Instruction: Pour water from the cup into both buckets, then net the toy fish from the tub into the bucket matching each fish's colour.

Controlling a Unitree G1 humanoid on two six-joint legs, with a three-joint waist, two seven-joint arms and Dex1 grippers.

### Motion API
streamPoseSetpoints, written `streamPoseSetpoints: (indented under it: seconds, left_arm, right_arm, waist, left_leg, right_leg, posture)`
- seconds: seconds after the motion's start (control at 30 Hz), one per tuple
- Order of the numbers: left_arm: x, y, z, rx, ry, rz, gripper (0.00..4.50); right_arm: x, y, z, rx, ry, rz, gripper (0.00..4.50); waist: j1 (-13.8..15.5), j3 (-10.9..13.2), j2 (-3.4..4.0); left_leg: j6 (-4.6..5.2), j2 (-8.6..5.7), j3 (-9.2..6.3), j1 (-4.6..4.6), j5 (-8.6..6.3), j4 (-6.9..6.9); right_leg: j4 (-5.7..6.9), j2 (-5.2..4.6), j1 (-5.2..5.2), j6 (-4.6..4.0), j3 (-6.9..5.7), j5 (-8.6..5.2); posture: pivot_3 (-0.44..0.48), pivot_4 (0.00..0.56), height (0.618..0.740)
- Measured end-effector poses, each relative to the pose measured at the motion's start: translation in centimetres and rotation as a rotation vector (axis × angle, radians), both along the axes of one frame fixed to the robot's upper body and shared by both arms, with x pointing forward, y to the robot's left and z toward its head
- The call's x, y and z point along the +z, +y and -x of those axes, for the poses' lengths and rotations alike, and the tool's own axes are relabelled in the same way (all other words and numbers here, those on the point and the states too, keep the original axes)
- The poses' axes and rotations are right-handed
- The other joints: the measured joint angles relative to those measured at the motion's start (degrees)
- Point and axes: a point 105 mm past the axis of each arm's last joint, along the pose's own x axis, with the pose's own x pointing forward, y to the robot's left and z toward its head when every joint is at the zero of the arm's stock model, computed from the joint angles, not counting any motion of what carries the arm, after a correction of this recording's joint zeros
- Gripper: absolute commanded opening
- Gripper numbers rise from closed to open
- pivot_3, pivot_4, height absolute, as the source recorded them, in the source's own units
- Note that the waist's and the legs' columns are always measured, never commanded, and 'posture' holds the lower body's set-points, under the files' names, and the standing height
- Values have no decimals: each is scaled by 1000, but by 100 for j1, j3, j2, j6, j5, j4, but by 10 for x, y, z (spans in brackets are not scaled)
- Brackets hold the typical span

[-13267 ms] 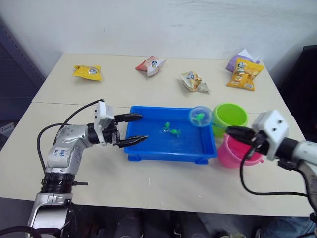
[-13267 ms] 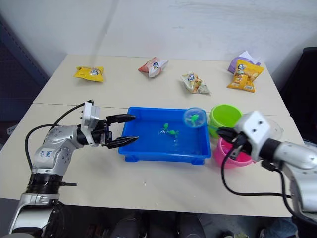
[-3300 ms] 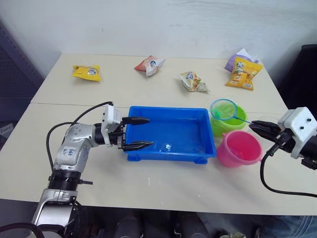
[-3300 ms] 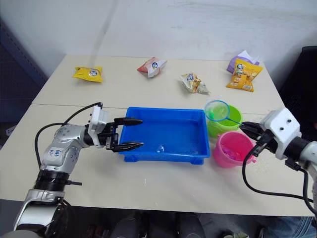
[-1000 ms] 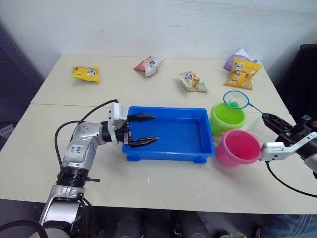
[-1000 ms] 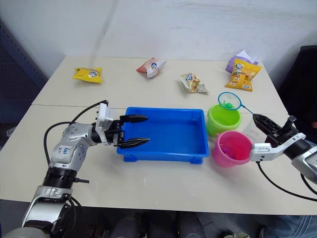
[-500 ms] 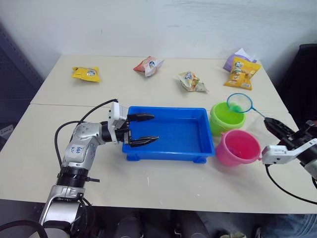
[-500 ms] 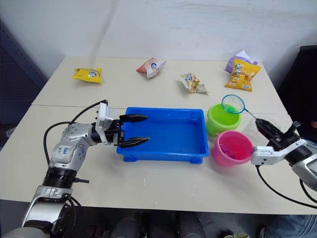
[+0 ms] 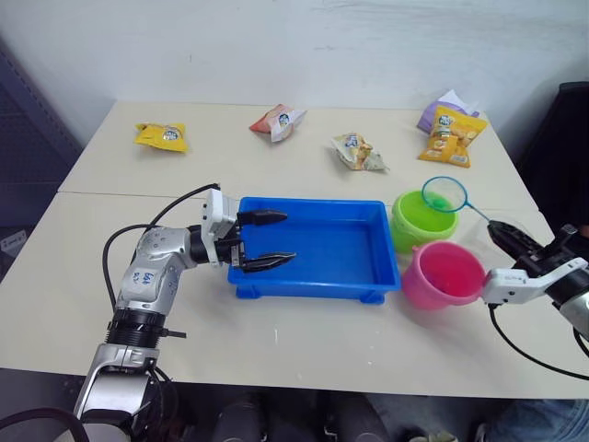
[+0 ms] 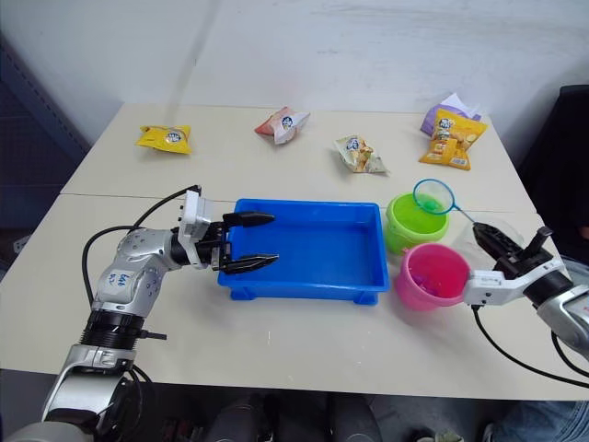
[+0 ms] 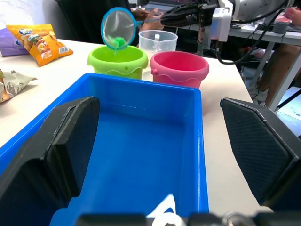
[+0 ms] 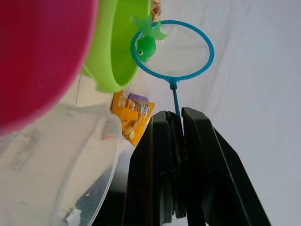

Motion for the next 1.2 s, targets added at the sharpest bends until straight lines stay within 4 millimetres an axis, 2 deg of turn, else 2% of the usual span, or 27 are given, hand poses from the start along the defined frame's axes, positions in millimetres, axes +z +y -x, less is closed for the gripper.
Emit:
streamPoseSetpoints:
  seconds: [0.1, 0.2, 0.37, 0.47, 0.6, 0.73, 0.9, 0.93, 1.0, 1.13, 1.2]
  left_arm:
    - [0, 0, 0, 4, -1, 1, 4421]
    - [0, 0, -1, 3, -2, 4, 4421]
    - [0, -1, -1, 5, -8, 9, 4421]
    - [1, -1, -1, 4, -15, 9, 4421]
    - [2, 3, -1, 6, -19, -3, 4421]
    - [11, 17, 2, 10, -15, 19, 4421]
    - [36, 50, 18, 19, -111, -4, 4421]
    - [39, 56, 28, 1, -124, -31, 4421]
    - [35, 67, 40, -24, -104, -96, 4421]
    - [28, 85, 48, -14, -56, -145, 4421]
    - [24, 91, 57, -25, -8, -145, 4421]
  right_arm:
    - [1, -8, -1, -34, -13, 13, 0]
    - [-1, -6, -1, -21, -20, 26, 0]
    - [13, 1, -4, 12, -94, 25, 0]
    - [13, 2, -4, 18, -86, 2, 0]
    - [12, 12, 0, 67, 44, -220, 0]
    - [11, 25, 6, 119, 187, -416, 0]
    - [23, 63, 15, 254, 387, -802, 0]
    - [26, 77, 20, 305, 476, -944, 0]
    - [28, 105, 33, 413, 645, -1055, 0]
    - [22, 153, 53, 553, 881, -1096, 0]
    - [10, 180, 63, 639, 973, -1085, 0]
  waist:
    - [-8, 0, 0]
    - [-6, 0, 0]
    - [-4, 0, 0]
    - [1, 0, 0]
    - [-2, 0, -1]
    - [-24, 1, -1]
    - [-7, 1, -1]
    - [-6, 1, -1]
    - [-8, 0, 1]
    - [14, -2, -15]
    - [2, -6, -22]
  left_leg:
    - [0, 1, 0, 2, 0, 0]
    - [-2, 2, 0, 2, 1, -1]
    - [-2, 1, 0, 1, 1, 0]
    - [-2, 0, 0, 0, 1, 0]
    - [-1, 1, -2, 1, 1, -1]
    - [1, 4, -3, 2, 0, -1]
    - [3, 9, -15, 2, -2, -3]
    - [7, 9, -17, 1, -4, -5]
    - [15, 9, -19, 1, -9, -8]
    - [45, 6, -31, -4, -26, -3]
    - [38, 5, -31, -3, -26, -9]
  right_leg:
    - [1, 2, 0, 0, 1, 0]
    - [1, 2, -1, 0, 0, 0]
    - [2, 2, -1, 0, 0, 0]
    - [1, 1, -1, 0, -1, 0]
    - [-1, 4, 2, 0, -2, 0]
    - [3, 2, 2, 1, -1, 0]
    - [1, 2, 4, 0, -7, 0]
    - [1, 0, 5, 0, -7, 0]
    - [-5, -3, 8, 0, -7, 0]
    - [-8, -15, 10, 0, -17, 0]
    - [-16, -17, 10, -1, -16, 0]
  posture:
    - [0, 150, 738]
    - [0, 150, 738]
    - [0, 150, 738]
    - [0, 150, 738]
    - [0, 150, 738]
    - [0, 150, 738]
    - [0, 150, 738]
    - [0, 150, 738]
    - [0, 150, 738]
    - [0, 150, 738]
    - [0, 150, 738]
